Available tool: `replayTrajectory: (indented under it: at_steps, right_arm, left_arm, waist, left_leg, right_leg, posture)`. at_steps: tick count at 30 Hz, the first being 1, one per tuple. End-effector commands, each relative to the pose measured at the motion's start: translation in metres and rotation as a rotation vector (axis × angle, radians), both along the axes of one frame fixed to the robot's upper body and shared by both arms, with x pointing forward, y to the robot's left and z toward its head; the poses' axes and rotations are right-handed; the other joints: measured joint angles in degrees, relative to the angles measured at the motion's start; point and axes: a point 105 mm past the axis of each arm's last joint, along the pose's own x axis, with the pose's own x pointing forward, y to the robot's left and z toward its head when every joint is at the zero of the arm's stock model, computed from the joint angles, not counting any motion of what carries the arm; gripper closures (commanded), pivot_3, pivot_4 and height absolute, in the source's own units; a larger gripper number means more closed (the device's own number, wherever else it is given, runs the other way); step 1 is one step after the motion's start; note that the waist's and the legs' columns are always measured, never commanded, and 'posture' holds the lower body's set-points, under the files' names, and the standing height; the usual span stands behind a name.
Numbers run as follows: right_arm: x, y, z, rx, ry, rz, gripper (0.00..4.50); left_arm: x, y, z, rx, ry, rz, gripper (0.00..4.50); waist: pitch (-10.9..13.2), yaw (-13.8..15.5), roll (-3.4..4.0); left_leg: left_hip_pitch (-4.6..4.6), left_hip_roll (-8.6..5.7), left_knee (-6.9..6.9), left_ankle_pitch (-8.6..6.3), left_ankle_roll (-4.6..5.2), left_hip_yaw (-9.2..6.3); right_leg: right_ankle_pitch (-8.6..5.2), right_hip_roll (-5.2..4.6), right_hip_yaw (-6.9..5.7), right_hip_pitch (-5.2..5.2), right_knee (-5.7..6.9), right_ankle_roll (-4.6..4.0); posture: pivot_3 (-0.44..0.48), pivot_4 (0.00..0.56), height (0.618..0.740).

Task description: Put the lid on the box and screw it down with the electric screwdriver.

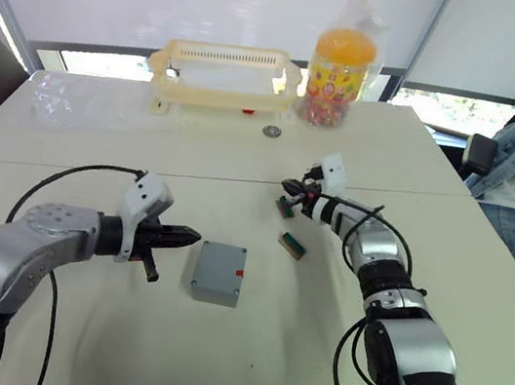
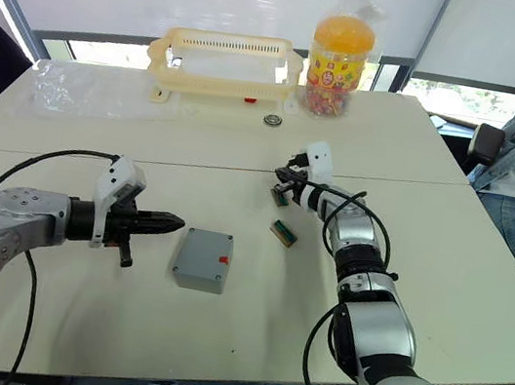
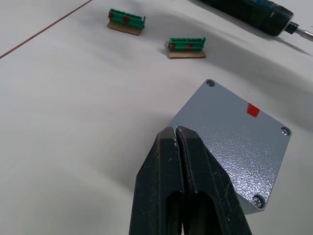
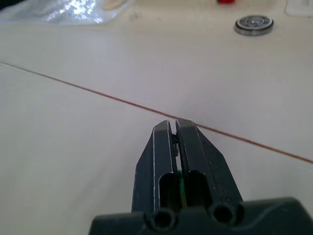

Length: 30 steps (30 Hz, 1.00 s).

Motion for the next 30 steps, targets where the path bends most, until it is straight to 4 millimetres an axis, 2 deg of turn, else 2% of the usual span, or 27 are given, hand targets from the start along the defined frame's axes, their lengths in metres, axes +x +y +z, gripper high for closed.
replayTrajectory:
  at_steps: [1, 3, 5, 7, 10, 15, 24, 30]
  right_arm:
    - [-0.007, 0.000, 0.024, 0.038, -0.077, 0.015, 4.48]
    - [-0.016, -0.003, 0.037, 0.064, -0.108, 0.032, 4.48]
    - [-0.037, -0.003, 0.052, 0.083, -0.157, 0.104, 4.48]
    - [-0.062, -0.002, 0.058, 0.086, -0.181, 0.178, 4.48]
    - [-0.102, 0.006, 0.053, 0.057, -0.180, 0.295, 4.48]
    - [-0.145, 0.025, 0.035, 0.030, -0.135, 0.412, 4.48]
    - [-0.147, 0.039, 0.009, 0.006, -0.111, 0.399, 4.48]
    - [-0.147, 0.044, -0.001, -0.011, -0.107, 0.412, 4.48]
  left_arm:
    - [-0.002, -0.003, 0.006, -0.006, -0.036, -0.016, 4.50]
    - [-0.003, -0.003, 0.007, -0.006, -0.037, -0.018, 4.50]
    - [-0.004, -0.001, 0.010, -0.006, -0.039, -0.021, 4.50]
    - [-0.005, 0.000, 0.014, -0.006, -0.042, -0.029, 4.50]
    - [-0.009, -0.003, 0.016, 0.025, -0.047, -0.076, 4.50]
    - [-0.012, -0.004, 0.012, 0.033, -0.015, -0.124, 4.50]
    - [-0.009, 0.002, 0.001, 0.077, 0.005, -0.127, 4.50]
    - [-0.008, 0.003, 0.003, 0.068, 0.001, -0.118, 4.50]
  waist:
    - [0.00, 0.03, 0.00]
    - [0.00, 0.12, 0.00]
    - [0.00, 0.29, 0.00]
    - [0.00, 0.43, 0.00]
    - [0.00, 0.40, 0.00]
    - [0.00, 0.06, 0.00]
    - [-0.01, 0.33, -0.01]
    - [-0.01, 0.35, -0.01]
  left_leg:
    - [0.00, 0.00, 0.00, 0.00, 0.00, 0.00]
    - [-0.01, -0.01, 0.01, 0.01, -0.01, 0.00]
    - [-0.02, -0.01, 0.01, 0.01, -0.02, -0.01]
    - [-0.05, -0.01, 0.01, 0.01, -0.01, -0.05]
    - [-0.04, -0.01, 0.02, 0.00, 0.00, -0.04]
    - [0.07, 0.02, 0.03, 0.00, 0.01, 0.01]
    - [0.05, 0.01, 0.12, 0.00, 0.01, 0.00]
    - [0.06, 0.01, 0.12, 0.00, 0.01, -0.01]
  right_leg:
    - [0.00, 0.00, 0.00, -0.01, 0.03, 0.00]
    - [0.00, -0.01, 0.00, -0.03, 0.07, 0.00]
    - [0.00, -0.01, 0.01, -0.05, 0.09, 0.00]
    - [-0.01, -0.01, -0.01, -0.06, 0.09, 0.00]
    - [-0.01, -0.01, -0.01, -0.05, 0.09, 0.01]
    - [-0.02, 0.03, 0.01, -0.01, 0.18, -0.01]
    - [-0.02, 0.04, 0.00, 0.03, 0.19, -0.01]
    - [-0.02, 0.03, 0.00, 0.03, 0.19, -0.01]
  posture:
    - [0.000, 0.150, 0.740]
    - [0.000, 0.150, 0.740]
    - [0.000, 0.150, 0.740]
    - [0.000, 0.150, 0.740]
    - [0.000, 0.150, 0.740]
    - [0.000, 0.150, 0.740]
    - [0.000, 0.150, 0.740]
    - [0.000, 0.150, 0.740]
